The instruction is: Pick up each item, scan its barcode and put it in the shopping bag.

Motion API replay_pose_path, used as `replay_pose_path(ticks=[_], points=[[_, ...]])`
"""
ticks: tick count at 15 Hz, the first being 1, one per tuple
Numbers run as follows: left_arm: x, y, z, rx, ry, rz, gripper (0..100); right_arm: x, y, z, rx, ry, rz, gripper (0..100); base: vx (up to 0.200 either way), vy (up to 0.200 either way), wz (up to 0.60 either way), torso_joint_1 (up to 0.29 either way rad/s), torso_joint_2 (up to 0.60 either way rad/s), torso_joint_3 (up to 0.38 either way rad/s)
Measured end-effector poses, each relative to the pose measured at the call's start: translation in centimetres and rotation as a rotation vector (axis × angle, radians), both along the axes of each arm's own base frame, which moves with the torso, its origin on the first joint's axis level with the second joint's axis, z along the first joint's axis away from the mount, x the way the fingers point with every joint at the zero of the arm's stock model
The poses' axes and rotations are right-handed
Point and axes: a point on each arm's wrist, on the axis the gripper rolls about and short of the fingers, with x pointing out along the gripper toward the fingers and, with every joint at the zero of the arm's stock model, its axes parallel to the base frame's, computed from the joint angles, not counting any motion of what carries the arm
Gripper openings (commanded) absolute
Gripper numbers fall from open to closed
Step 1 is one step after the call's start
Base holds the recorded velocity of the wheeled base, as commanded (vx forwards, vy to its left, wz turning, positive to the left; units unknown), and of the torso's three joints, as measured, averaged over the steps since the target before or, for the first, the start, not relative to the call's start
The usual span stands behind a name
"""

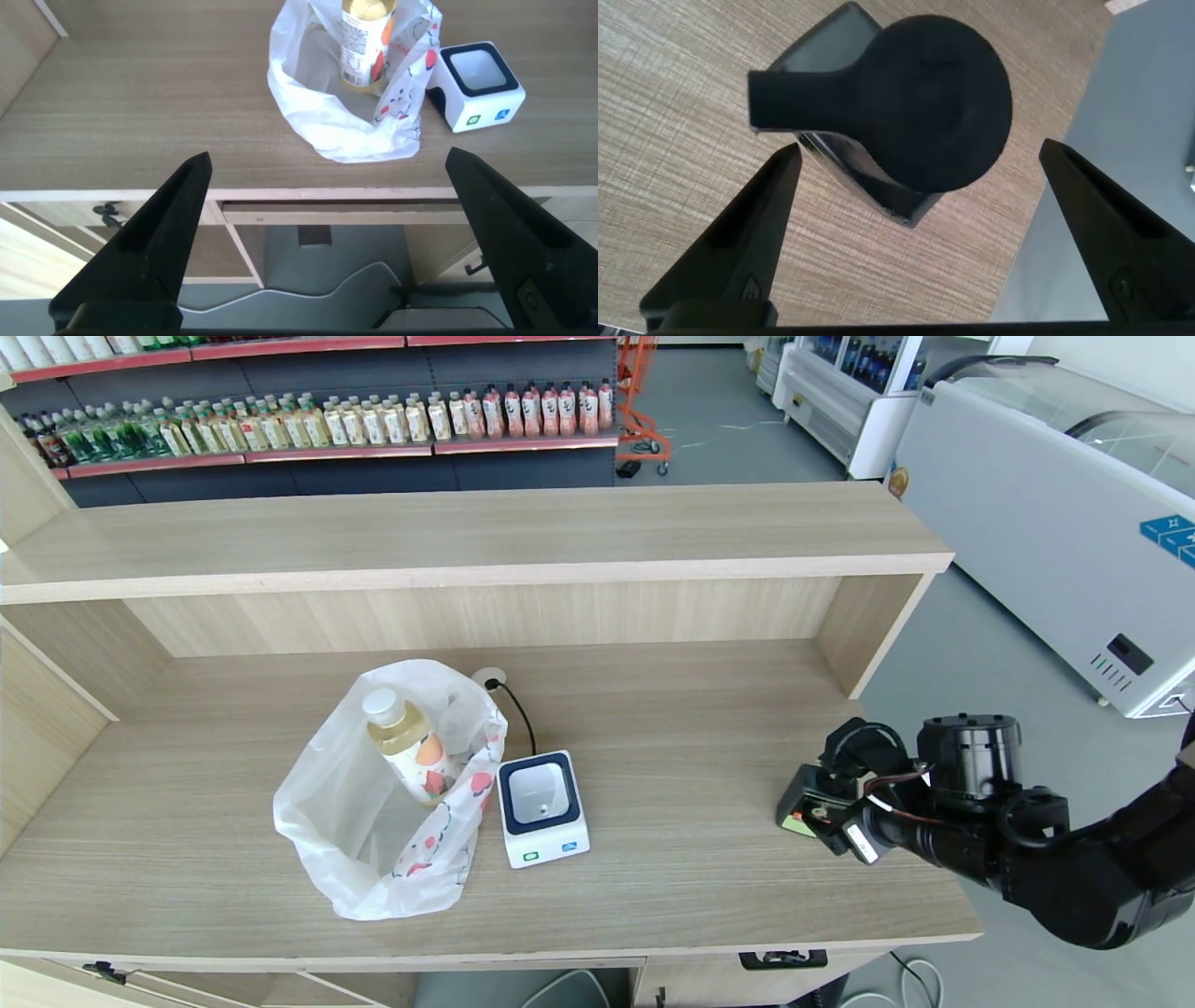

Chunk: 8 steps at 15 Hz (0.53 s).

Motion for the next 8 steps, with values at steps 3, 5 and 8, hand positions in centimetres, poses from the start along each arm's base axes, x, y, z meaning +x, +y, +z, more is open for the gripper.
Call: replay_pose_path(ticks=[3,5,8], points=[[0.0,0.0,0.0,0.000,0.000,0.001,100,0.5,1.2,-0.2,0.032,-0.002,0.072,100,0.000,0.000,0.00,0.000,0.00,0.000],[0.0,0.0,0.0,0.000,0.000,0.001,100,1.1,1.6,-0.4,0.043,-0.012,0.092,100,0.000,0.000,0.00,0.000,0.00,0.000],[0.0,0.0,0.0,0.000,0.000,0.001,100,1.9,2.1,-0.9,0.042,-0.009,0.100,0,0.000,0.000,0.00,0.000,0.00,0.000]])
